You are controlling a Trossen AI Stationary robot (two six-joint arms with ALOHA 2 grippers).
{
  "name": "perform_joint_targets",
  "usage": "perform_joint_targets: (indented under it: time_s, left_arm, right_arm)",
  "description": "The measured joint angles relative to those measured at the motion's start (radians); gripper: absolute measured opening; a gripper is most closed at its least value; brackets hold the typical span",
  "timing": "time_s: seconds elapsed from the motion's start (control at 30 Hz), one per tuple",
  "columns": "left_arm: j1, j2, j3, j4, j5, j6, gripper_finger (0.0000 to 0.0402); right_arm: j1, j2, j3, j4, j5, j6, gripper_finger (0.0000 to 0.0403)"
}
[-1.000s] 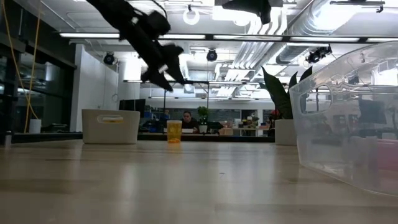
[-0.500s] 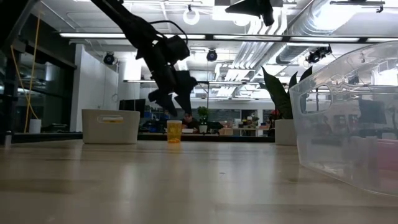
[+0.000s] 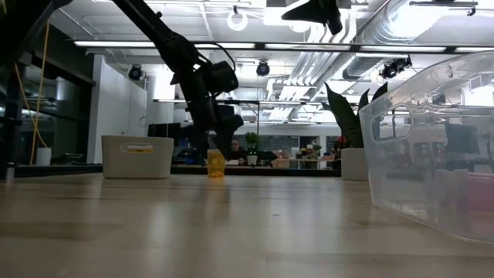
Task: Pick and place medicine bottles into bin by pill shape (circle, oval)
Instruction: Put the large orange pill bottle into the gray bin
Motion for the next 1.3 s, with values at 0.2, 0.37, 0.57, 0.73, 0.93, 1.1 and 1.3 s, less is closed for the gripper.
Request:
perform_joint_targets:
  time_s: [0.2, 0.37, 0.57, 0.73, 0.93, 1.1, 1.3]
  left_arm:
    - [-0.015, 0.009, 0.000, 0.016, -0.023, -0.016, 0.0316]
    - [-0.015, 0.002, 0.000, 0.018, -0.034, -0.017, 0.0294]
    - [-0.015, 0.002, 0.000, -0.008, -0.034, -0.017, 0.0256]
    - [-0.021, 0.002, 0.000, -0.008, -0.034, -0.017, 0.0218]
    - [-0.025, -0.009, 0.000, 0.000, -0.033, -0.015, 0.0188]
    - [-0.025, -0.087, -0.001, -0.021, -0.029, -0.002, 0.0190]
    - [-0.027, -0.317, -0.001, -0.227, -0.035, 0.107, 0.0192]
  right_arm:
    - [0.000, 0.000, 0.000, -0.006, 0.000, 0.001, 0.0271]
    - [0.000, 0.000, 0.000, -0.009, 0.000, 0.001, 0.0271]
    - [0.000, 0.000, 0.000, -0.022, 0.000, 0.001, 0.0271]
    - [0.000, 0.000, 0.000, -0.022, 0.000, 0.002, 0.0271]
    - [0.000, 0.000, 0.000, -0.022, -0.001, 0.002, 0.0271]
    - [0.000, 0.000, 0.000, -0.023, -0.001, -0.004, 0.0271]
    - [0.000, 0.000, 0.000, -0.028, -0.001, -0.023, 0.0271]
